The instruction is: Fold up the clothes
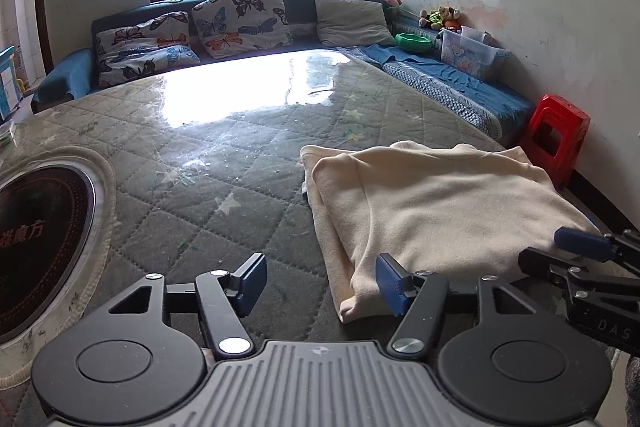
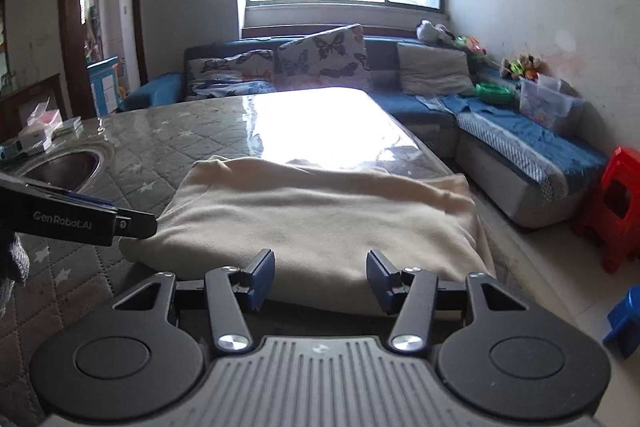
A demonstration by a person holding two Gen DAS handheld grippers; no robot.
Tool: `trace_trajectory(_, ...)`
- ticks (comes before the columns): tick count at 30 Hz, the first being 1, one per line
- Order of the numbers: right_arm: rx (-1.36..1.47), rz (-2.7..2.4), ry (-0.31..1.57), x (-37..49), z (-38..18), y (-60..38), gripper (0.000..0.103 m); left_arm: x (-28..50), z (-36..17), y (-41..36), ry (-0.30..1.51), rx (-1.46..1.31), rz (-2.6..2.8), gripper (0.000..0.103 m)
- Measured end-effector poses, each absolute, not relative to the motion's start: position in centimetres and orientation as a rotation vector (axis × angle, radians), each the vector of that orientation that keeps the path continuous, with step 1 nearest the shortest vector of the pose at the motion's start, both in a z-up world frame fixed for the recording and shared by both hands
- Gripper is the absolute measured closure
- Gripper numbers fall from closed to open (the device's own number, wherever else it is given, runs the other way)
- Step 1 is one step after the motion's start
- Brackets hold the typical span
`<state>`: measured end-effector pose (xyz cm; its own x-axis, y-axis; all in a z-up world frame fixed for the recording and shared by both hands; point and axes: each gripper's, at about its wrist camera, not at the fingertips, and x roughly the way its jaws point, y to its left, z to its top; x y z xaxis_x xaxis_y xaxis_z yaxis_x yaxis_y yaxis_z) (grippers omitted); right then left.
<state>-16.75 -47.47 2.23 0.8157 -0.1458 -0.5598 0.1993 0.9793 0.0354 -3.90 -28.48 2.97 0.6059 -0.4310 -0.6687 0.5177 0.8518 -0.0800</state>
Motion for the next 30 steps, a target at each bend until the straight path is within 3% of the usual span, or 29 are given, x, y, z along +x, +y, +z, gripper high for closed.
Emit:
trace_trajectory(12, 0.090, -0.199, 0.602, -17.6, 1.9, -46.9, 0.045, -4.9, 3.2, -26.7, 0.746, 0.114, -0.528, 0.032)
trace_trajectory(16, 0.089, -0.185, 0.596, -17.7, 2.0, -46.4, 0.033, -5.8, 2.9, -25.8, 0.743, 0.138, -0.512, 0.029)
trace_trajectory(24, 0.077, -0.174, 0.575, -18.1, 2.6, -45.4, 0.019, -7.4, 3.0, -24.3, 0.713, 0.150, -0.520, 0.014)
trace_trajectory(30, 0.071, -0.208, 0.552, -18.6, 3.0, -44.9, 0.001, -8.5, 2.9, -23.8, 0.699, 0.162, -0.535, 0.006)
